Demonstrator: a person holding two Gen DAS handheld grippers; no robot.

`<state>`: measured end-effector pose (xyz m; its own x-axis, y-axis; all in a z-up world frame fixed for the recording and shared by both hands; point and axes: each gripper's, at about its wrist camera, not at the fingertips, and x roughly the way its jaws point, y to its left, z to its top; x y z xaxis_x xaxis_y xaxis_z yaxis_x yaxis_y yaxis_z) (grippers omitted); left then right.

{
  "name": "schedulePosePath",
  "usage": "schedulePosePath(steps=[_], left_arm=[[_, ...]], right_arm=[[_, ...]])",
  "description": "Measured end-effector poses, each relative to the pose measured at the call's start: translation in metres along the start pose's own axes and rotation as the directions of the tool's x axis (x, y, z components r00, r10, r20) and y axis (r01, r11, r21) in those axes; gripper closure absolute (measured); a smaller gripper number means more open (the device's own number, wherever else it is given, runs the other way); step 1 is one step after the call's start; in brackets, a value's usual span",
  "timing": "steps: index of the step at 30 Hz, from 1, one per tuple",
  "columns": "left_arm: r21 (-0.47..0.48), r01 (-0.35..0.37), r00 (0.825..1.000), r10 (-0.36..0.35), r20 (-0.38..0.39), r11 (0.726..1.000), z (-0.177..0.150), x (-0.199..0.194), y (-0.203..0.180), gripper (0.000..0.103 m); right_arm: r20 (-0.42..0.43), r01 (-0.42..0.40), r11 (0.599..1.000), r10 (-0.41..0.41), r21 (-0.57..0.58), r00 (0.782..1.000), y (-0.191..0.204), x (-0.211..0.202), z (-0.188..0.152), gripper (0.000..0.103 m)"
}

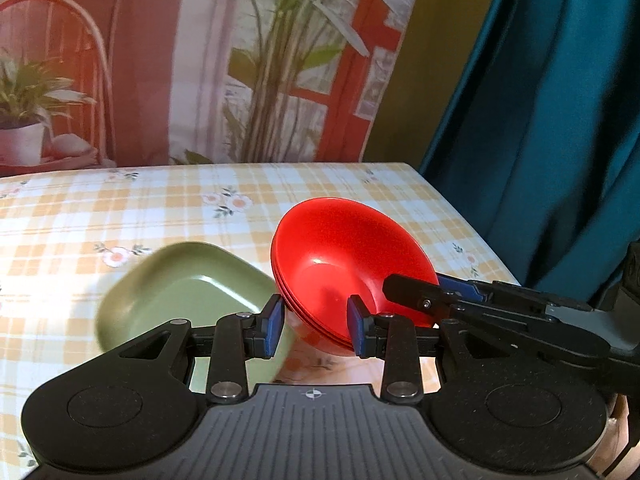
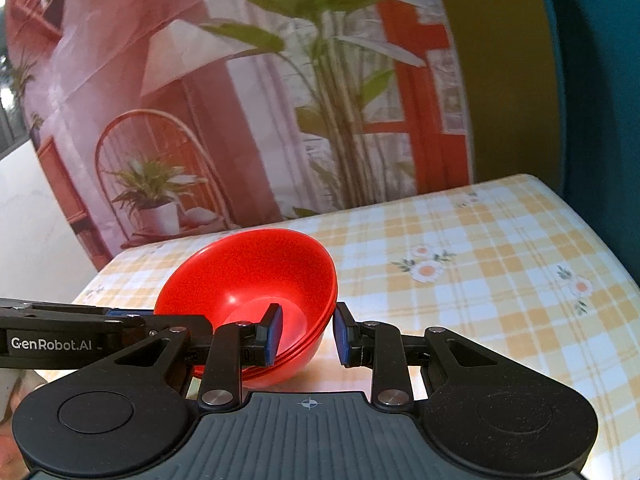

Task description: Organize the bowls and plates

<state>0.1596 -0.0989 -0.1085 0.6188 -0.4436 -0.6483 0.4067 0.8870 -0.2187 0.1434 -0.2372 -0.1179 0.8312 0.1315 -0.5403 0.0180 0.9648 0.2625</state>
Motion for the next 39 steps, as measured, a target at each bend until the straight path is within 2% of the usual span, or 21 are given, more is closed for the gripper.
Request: schedulePosePath(steps=[11, 25, 39], left_arm=[[-0.049, -0.021, 1.000, 0.022, 0.018, 0.999, 0.006, -0.015, 0.045, 0.067], [-0.122, -0.034, 0.999, 0.032, -0.018, 0.992, -0.008, 0.000, 0.084, 0.067], [-0.150, -0.060, 0.998, 0.054, -0.043, 0.987, -0.015, 0.011, 0.098, 0.068]], right_arm=[[-0.055, -0.053, 0.998, 0.051, -0.027, 0.997, 0.039, 0.037, 0.018, 0.077], [-0.153, -0.048, 0.998, 0.042, -0.040, 0.987, 0.059, 0.083, -0.004, 0.077], [-0.144, -0.036, 0.992, 0.019, -0.120, 0.989, 0.077, 0.099, -0.010, 0.077]])
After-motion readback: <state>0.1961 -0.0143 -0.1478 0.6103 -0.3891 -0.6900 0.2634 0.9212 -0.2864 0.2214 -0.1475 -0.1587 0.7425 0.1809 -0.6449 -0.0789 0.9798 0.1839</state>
